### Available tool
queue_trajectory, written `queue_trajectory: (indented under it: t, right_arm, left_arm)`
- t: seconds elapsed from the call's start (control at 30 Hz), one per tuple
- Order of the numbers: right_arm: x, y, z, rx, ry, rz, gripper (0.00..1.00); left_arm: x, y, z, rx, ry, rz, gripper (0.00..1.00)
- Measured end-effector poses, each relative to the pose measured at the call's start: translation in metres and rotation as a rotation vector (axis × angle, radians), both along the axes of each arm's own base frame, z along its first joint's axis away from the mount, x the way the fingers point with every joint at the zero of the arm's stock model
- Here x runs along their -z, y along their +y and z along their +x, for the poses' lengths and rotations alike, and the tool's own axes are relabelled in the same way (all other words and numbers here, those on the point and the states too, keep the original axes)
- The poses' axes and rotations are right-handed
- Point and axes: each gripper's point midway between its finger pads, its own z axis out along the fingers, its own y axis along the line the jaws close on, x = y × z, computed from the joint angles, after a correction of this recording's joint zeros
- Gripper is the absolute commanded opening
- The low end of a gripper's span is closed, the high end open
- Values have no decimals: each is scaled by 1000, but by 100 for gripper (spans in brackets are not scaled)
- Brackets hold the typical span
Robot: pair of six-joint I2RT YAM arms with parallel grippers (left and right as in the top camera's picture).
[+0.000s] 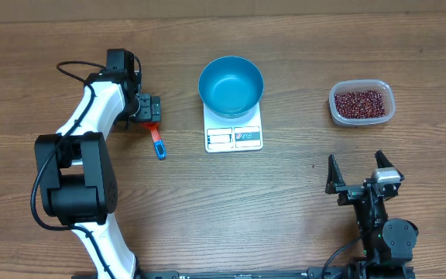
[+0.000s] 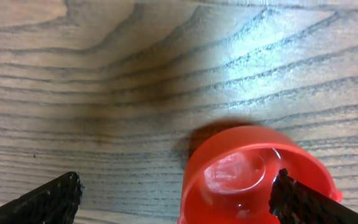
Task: Scoop item into bowl and weigh 150g on scale
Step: 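Close the left gripper on the red scoop's cup rim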
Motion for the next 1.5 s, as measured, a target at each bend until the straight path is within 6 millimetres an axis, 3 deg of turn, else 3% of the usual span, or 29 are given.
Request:
queue_trajectory:
  t: [0.43,0.63,0.9,0.97,1.03,1.1,1.5]
  right_arm:
    - [0,0,0,0,0,1,100]
    - [0,0,0,0,0,0,100]
    - [0,0,0,0,0,0,100]
    - [0,0,0,0,0,0,100]
    - [0,0,0,0,0,0,100]
    - [0,0,0,0,0,0,100]
    - [0,0,0,0,0,0,100]
  left_arm:
    - [1,0,0,0,-3,0,100]
    - [16,0,-9,0,32,0,100]
    - [17,0,-7,0,22,-1,99]
    - [17,0,-7,0,22,-1,90]
    - [17,0,-7,-2,22,-2,69]
    - [17,0,-7,0,22,-1,55]
    - [17,0,-6,5,19,1,12]
